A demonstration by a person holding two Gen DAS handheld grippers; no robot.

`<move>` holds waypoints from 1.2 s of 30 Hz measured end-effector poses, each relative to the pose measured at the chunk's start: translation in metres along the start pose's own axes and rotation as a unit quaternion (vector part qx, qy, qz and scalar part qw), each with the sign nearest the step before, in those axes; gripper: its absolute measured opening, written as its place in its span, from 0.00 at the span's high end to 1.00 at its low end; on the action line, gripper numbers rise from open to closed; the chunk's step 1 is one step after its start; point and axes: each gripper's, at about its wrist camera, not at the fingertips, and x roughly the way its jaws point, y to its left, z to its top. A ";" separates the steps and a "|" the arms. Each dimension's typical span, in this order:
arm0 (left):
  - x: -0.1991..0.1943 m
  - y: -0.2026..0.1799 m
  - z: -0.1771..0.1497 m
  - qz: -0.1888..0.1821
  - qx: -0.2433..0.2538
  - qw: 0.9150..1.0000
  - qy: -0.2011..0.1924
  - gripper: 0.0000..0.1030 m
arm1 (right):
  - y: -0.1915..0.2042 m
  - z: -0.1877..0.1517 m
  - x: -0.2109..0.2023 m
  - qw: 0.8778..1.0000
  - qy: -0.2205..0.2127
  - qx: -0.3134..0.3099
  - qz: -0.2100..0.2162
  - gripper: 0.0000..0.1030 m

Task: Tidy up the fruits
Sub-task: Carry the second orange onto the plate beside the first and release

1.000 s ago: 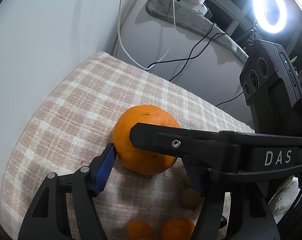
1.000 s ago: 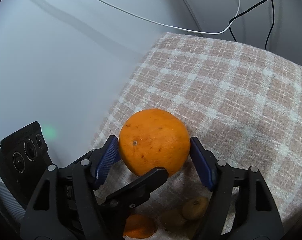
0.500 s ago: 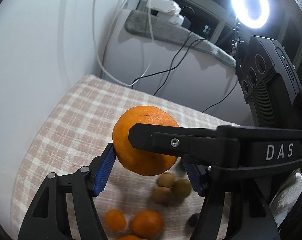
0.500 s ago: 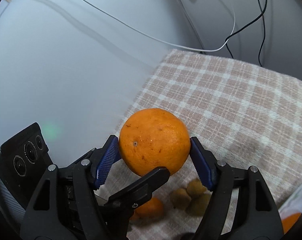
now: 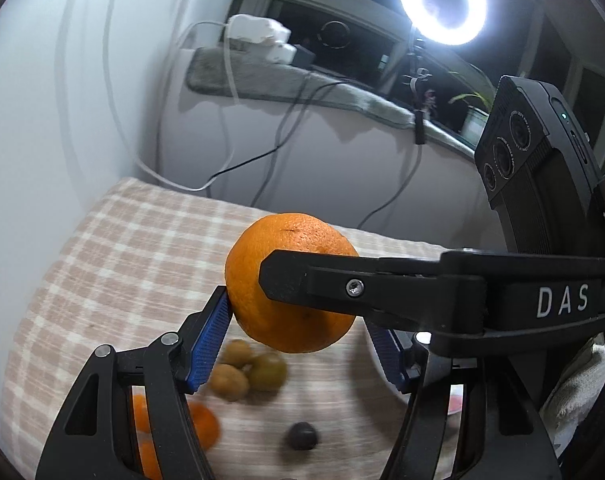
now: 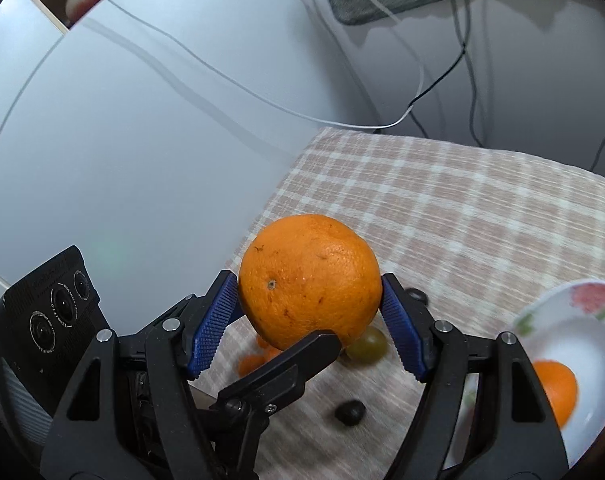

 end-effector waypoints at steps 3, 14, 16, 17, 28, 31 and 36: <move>0.001 -0.019 -0.002 -0.011 0.011 1.000 -0.001 0.36 | -0.009 -0.007 -0.017 1.000 -0.010 0.004 -0.005 0.27; 0.006 -0.087 -0.016 -0.066 0.041 0.997 0.004 0.35 | -0.046 -0.041 -0.090 0.998 -0.048 0.019 -0.036 0.27; 0.008 -0.099 -0.018 -0.075 0.050 0.996 0.008 0.36 | -0.053 -0.047 -0.102 0.997 -0.055 0.023 -0.042 0.27; 0.010 -0.105 -0.020 -0.080 0.054 0.995 0.010 0.36 | -0.057 -0.051 -0.109 0.997 -0.058 0.027 -0.043 0.27; 0.034 -0.154 -0.046 -0.119 0.078 0.988 0.055 0.36 | -0.098 -0.092 -0.145 0.993 -0.070 0.063 -0.075 0.27; 0.042 -0.163 -0.054 -0.126 0.080 0.986 0.069 0.36 | -0.111 -0.102 -0.149 0.992 -0.068 0.075 -0.081 0.27; 0.053 -0.169 -0.063 -0.128 0.081 0.985 0.088 0.36 | -0.125 -0.112 -0.150 0.991 -0.062 0.086 -0.087 0.27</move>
